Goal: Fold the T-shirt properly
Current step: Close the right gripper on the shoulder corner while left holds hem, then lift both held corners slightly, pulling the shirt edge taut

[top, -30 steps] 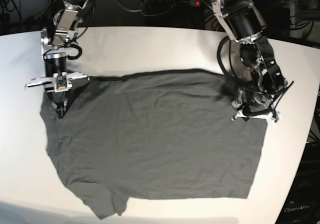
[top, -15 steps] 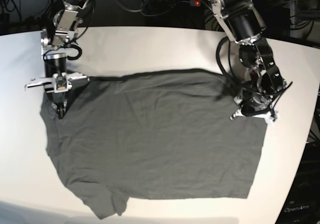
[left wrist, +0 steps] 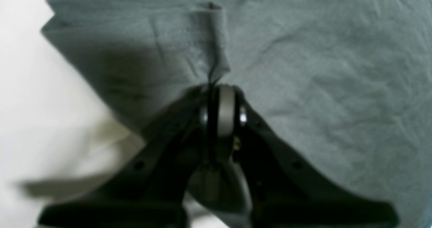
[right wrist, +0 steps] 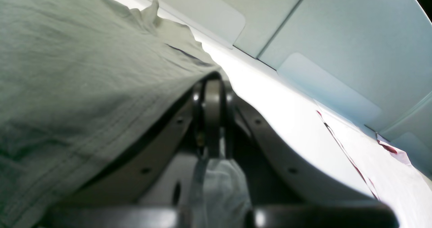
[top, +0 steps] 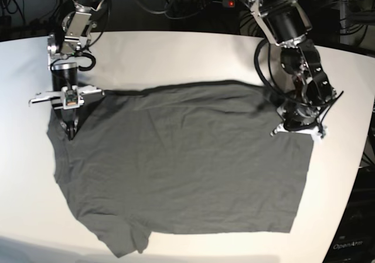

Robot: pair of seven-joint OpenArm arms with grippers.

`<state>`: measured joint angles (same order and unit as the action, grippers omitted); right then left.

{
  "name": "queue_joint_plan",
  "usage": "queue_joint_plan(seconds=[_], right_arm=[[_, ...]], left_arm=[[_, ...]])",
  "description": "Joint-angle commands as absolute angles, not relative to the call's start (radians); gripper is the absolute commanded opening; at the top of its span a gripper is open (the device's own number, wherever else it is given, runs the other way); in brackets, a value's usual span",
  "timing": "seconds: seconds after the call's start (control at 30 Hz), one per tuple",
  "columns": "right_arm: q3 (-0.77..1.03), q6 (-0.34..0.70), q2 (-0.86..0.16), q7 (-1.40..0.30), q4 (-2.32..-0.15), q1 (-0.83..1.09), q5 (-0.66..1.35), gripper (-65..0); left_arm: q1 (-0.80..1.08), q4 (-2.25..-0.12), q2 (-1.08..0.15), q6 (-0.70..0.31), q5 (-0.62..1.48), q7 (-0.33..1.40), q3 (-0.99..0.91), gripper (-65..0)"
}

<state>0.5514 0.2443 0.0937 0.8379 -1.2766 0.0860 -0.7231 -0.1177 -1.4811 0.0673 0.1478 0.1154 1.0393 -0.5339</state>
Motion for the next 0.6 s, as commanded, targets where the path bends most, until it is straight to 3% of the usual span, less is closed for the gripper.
queue_joint_plan(seconds=[0.0,0.27,0.57], right_arm=[[0.552,0.254,0.084,0.866,-1.297,0.073,-0.705,-65.0],[0.552,0.254,0.084,0.866,-1.297,0.077,-0.705,-65.0],[0.55,0.257,0.084,0.865,-1.291,0.071,-0.705,-65.0]], left_arm=[[-0.13,-1.529,0.064,0.143,0.12,1.027,-0.535,-62.1],[-0.125,-1.689,0.071,0.14,0.124,1.076,-0.535,-62.1],[-0.148,-1.693,0.065,0.14,0.124,1.076,-0.535,-62.1]])
